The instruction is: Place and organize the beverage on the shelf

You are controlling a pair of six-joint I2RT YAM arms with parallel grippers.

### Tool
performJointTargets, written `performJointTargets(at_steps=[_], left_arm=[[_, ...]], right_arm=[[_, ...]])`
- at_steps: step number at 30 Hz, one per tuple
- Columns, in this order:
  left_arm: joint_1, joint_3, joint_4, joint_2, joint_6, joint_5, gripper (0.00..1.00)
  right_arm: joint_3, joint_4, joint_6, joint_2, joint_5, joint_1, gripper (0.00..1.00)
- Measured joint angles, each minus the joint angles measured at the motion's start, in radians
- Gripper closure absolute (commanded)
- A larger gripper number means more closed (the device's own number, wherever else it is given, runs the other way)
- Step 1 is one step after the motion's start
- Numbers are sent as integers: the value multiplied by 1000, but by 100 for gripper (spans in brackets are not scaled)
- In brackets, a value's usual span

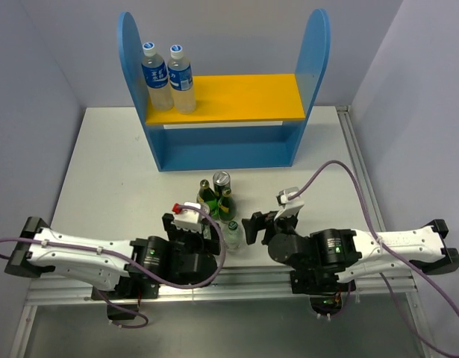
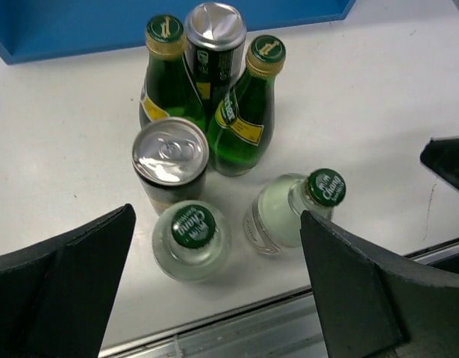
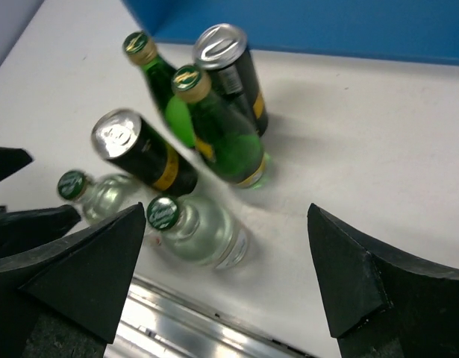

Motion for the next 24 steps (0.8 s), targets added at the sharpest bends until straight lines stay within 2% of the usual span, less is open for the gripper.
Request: performJointTargets(at_steps=[2,6,10,17,24], left_arm=[[-34,36,-79,59,-99,-24,1],[-60,53,-142,122,-204,-44,1],[-64,1,-111,114,-239,-47,19],[-45,-195,109,2,-117,-25,27],[13,-257,303,-3,2,-7,29]], right_arm=[[0,-21,39,14,22,58,4],[3,-32,78,72,45,142,3],[3,-8,84,144,37,162,3],[-49,157,19,138,26,162,2],[-56,261,-20,230,-13,135,4]])
